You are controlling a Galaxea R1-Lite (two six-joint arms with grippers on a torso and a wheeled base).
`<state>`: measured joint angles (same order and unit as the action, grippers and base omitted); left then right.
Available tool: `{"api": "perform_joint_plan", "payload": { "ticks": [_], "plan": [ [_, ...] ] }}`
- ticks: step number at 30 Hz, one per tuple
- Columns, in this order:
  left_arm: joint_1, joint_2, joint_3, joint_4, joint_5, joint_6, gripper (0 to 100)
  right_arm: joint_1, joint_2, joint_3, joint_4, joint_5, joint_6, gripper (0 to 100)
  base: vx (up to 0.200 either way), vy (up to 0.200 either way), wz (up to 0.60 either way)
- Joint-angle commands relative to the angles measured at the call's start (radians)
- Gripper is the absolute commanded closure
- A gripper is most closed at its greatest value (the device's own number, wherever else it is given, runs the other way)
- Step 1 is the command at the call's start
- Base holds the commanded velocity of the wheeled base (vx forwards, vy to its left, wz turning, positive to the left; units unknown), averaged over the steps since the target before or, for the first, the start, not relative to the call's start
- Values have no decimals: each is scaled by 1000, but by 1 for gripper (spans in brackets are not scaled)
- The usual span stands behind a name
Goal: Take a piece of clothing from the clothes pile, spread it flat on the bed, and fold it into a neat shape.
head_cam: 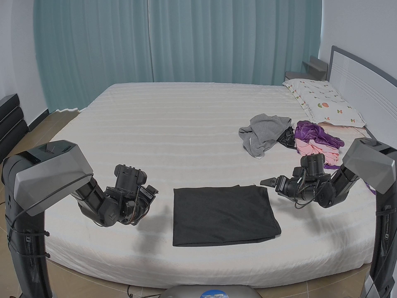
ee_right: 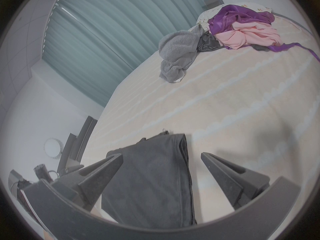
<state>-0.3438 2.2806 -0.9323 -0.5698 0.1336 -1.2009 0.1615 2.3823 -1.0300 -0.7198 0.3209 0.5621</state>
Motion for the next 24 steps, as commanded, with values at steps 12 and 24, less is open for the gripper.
{"api": "perform_joint_plan", "payload": {
  "ticks": [12, 24],
  "plan": [
    [-4, 8, 0, -1, 6, 0, 0, 26, 232, -263, 43, -78, 105, 0, 0, 0, 0],
    [-7, 10, 0, -2, 8, 1, 0, 3, 210, -268, -36, -100, 200, 100, 0, 0, 0]
  ]
}}
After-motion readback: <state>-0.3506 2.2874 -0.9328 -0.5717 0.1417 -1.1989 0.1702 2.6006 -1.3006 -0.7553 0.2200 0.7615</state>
